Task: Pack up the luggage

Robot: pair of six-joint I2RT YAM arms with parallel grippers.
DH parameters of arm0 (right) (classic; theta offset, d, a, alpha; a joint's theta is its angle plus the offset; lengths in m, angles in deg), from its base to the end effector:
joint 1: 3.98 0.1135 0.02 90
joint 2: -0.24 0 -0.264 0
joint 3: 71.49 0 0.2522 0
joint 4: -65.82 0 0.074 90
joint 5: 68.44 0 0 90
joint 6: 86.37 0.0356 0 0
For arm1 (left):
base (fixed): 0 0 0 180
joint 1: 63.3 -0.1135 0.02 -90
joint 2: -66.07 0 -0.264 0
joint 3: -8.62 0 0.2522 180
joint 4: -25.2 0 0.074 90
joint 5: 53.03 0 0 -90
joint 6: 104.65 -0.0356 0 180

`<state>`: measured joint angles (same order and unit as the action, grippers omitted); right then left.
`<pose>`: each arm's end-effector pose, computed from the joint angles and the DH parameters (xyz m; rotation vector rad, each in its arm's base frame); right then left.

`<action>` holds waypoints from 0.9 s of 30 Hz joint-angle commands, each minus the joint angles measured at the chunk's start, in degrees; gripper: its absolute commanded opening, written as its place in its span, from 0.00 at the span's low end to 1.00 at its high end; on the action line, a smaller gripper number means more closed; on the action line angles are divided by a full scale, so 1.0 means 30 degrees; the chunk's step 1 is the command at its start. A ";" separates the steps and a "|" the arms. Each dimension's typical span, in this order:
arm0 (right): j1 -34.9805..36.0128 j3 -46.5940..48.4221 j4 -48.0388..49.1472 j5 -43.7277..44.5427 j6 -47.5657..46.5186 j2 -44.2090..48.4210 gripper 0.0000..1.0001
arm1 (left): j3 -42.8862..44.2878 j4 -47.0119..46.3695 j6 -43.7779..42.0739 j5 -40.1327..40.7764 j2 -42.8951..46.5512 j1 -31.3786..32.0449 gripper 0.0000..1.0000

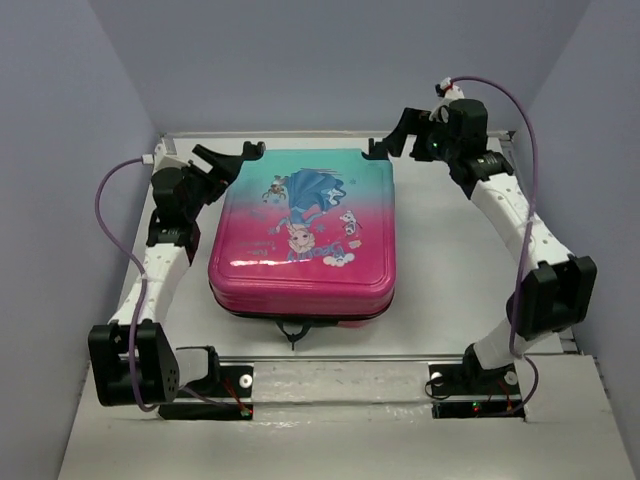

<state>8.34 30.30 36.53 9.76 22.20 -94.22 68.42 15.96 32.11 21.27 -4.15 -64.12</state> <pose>0.3810 0.0907 0.3682 -0.0300 1.9866 0.5537 0.2871 -0.0055 0.3141 -0.4590 1.5904 -0.8353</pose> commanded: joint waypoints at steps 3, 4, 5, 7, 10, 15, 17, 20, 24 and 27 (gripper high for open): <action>0.1130 -0.0364 -0.1095 -0.2947 0.0049 0.5368 1.00 | 0.2876 0.4232 -0.2782 0.0078 0.3241 -0.0604 0.99; 0.1922 -0.1441 -0.0861 -0.3157 0.0196 0.6048 0.95 | 0.2585 0.4588 -0.3162 0.0020 0.3684 -0.0983 0.99; 0.3061 -0.2003 -0.0598 -0.3043 0.0024 0.6693 0.91 | 0.2350 0.5085 -0.3340 -0.0067 0.4152 -0.1103 0.99; 0.8297 -0.3411 -0.0507 -0.1145 -0.0794 0.8219 0.85 | 0.1765 0.5527 -0.3808 -0.0359 0.5501 -0.1308 0.99; 1.5623 -0.5048 -0.0069 0.1551 -0.1558 0.8780 0.55 | 0.0973 0.7020 -0.4979 -0.1120 0.7170 -0.1601 0.99; 2.3823 -0.5321 0.0778 0.8453 -0.2349 0.6096 0.35 | 0.0941 1.0587 -0.7408 -0.0569 1.0943 -0.1719 0.99; 2.5184 -0.5320 0.1540 0.8678 -0.2003 0.4715 0.35 | 0.1059 1.1444 -0.7735 0.0427 1.1974 -0.1719 0.99; 2.5426 -0.4475 0.2744 0.6834 -0.1356 -0.0017 0.32 | 0.1088 1.2208 -0.7707 0.0928 1.3645 -0.1719 0.99; 2.5660 -0.2569 0.3356 0.7267 -0.1063 -0.3631 0.26 | 0.1498 1.2793 -0.7882 0.0957 1.4146 -0.1719 0.99; 2.5660 -0.2507 0.4904 0.7767 -0.1324 -0.4839 0.28 | 0.1090 1.2737 -0.7854 0.0928 1.4759 -0.1661 0.99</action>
<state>85.60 19.50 43.13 29.06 18.28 -106.74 71.68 52.44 10.24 23.91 38.78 -69.04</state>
